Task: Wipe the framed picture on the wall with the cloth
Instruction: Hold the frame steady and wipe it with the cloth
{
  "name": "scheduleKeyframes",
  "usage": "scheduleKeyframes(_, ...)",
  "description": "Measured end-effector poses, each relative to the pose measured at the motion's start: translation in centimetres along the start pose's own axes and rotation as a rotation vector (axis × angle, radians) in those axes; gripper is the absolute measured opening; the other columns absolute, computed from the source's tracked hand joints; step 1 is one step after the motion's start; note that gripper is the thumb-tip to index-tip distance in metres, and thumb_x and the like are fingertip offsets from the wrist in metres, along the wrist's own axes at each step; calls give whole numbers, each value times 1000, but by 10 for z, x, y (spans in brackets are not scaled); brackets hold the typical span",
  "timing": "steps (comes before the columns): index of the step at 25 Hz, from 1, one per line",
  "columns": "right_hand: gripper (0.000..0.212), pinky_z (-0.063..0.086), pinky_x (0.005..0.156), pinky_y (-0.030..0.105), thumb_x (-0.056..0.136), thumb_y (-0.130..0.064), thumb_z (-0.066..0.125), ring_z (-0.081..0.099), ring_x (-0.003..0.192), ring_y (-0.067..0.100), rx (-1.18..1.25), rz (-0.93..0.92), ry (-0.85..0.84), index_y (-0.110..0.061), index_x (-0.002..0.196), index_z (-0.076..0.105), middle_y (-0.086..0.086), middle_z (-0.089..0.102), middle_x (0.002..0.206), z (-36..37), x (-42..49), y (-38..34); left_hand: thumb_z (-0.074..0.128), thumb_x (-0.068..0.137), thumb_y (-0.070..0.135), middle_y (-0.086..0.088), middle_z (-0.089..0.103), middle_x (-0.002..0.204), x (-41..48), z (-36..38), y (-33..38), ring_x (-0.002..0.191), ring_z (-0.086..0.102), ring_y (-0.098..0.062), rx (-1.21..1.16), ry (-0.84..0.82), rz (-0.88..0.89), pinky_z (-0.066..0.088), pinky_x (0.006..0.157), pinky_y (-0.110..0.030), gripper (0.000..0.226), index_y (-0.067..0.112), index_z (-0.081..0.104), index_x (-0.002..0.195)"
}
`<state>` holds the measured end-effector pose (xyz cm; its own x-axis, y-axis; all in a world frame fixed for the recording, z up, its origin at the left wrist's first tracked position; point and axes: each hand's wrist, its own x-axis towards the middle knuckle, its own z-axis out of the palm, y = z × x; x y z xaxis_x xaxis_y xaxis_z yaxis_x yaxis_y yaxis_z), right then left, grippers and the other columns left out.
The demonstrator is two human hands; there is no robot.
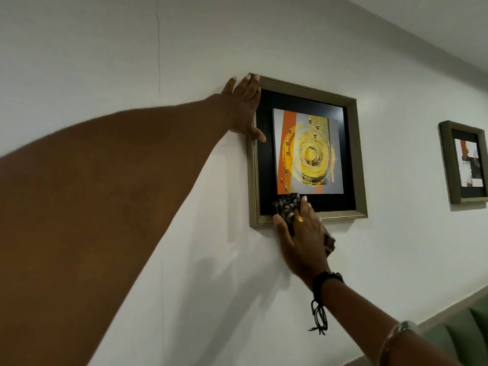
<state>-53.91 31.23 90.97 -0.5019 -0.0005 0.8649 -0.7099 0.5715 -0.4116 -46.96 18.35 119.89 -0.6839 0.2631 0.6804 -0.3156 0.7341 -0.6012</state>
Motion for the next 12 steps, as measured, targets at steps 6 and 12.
scheduleKeyframes(6,83,-2,123,36,86,-74,14,-4,149,6,66,-176,-39,-26,153,23,-5,3,165,14,-14,-13,39,74,84,-17,-20,161,1,2,1,149,-19,-32,-4,6,-4,-7,119,-52,123,3,-10,152)
scheduleKeyframes(12,77,6,123,46,90,-62,28,1,152,21,27,14,39,-18,153,25,8,6,165,-2,0,28,37,75,83,-18,-20,161,-5,6,5,149,-18,-33,-57,22,-10,-6,119,-51,120,4,-10,153)
